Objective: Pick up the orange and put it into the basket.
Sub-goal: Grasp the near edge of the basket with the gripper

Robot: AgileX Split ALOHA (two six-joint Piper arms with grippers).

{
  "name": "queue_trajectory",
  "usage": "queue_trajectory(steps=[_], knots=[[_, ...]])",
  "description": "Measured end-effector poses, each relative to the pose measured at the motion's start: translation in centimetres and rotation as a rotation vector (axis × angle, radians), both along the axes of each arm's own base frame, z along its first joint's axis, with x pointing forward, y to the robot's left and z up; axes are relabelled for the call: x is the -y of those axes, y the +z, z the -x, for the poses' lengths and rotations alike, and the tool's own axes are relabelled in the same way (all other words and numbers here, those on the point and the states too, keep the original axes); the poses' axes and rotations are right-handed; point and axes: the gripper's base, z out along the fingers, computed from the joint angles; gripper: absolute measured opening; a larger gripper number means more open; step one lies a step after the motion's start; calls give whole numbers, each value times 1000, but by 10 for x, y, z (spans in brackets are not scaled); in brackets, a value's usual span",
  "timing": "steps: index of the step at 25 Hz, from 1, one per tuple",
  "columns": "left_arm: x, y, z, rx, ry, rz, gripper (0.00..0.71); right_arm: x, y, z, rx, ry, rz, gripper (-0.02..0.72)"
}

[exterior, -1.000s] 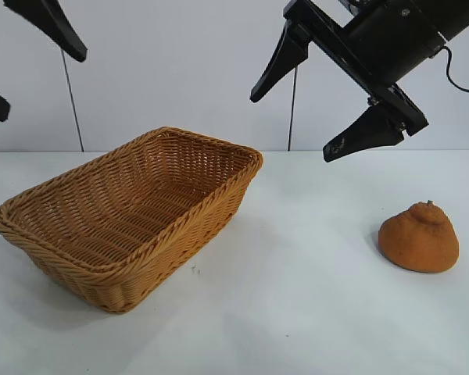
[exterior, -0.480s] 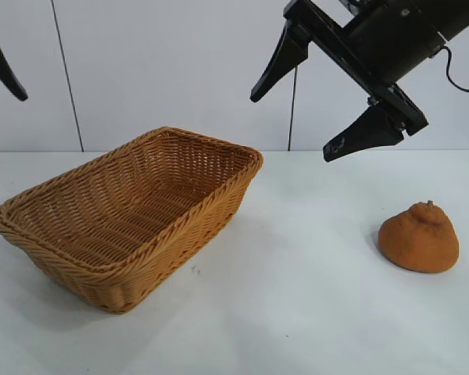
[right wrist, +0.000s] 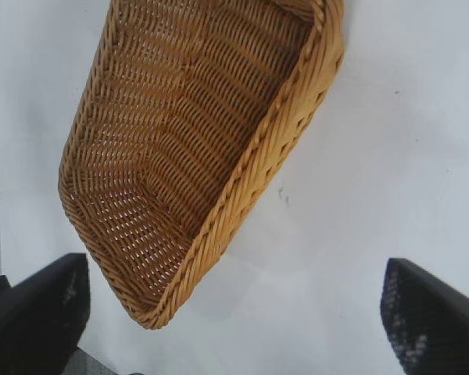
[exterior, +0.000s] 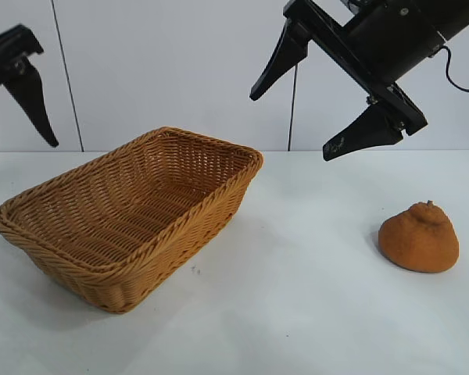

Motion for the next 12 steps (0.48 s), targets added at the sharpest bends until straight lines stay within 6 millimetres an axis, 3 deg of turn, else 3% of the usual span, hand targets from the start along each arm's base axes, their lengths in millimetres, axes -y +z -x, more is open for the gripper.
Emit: queue_trajectory(steps=[12], knots=[[8, -81, -31, -154, 104, -24, 643, 0, 0, 0, -2, -2, -3, 694]])
